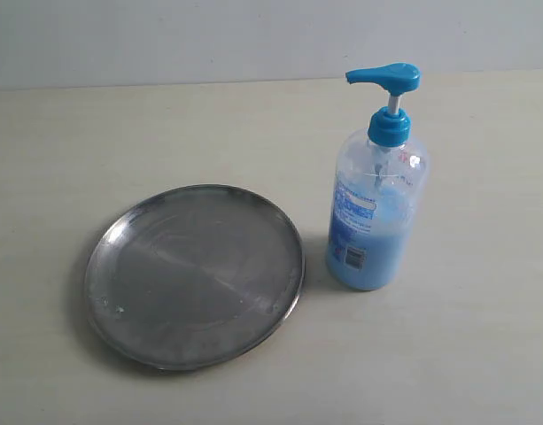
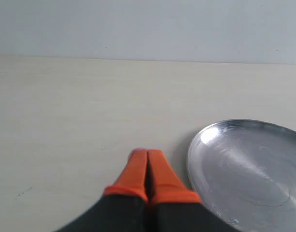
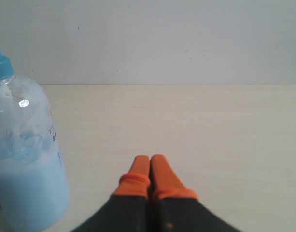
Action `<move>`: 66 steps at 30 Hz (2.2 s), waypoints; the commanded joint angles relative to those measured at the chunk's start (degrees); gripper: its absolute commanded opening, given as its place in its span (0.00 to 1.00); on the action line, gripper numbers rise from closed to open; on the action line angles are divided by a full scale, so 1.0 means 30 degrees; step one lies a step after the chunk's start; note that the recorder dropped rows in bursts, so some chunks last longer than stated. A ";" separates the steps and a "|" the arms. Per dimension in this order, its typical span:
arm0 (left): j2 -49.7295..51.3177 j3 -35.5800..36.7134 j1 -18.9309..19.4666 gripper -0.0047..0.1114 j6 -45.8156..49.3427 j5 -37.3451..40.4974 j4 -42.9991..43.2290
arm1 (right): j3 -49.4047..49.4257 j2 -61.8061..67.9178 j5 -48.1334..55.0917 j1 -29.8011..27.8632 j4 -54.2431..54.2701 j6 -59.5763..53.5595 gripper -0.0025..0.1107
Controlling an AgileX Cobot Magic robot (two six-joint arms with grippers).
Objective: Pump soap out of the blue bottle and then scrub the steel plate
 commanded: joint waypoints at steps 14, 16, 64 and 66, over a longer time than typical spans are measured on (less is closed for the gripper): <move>-0.0116 0.0067 0.0024 0.05 0.0016 -0.0139 0.0076 | 0.0088 -0.0117 -0.0098 -0.0072 -0.0017 0.0073 0.02; -0.0116 0.0067 0.0024 0.05 0.0016 -0.0139 0.0076 | 0.0088 -0.0117 -0.0098 -0.0072 -0.0017 0.0073 0.02; -0.0116 0.0067 0.0024 0.05 0.0016 -0.0139 0.0076 | -0.8852 1.0446 0.0232 -0.0072 -0.0017 0.0073 0.02; -0.0116 0.0067 0.0024 0.05 0.0016 -0.0139 0.0076 | -0.9539 1.1173 0.0199 -0.0072 -0.0017 0.0073 0.02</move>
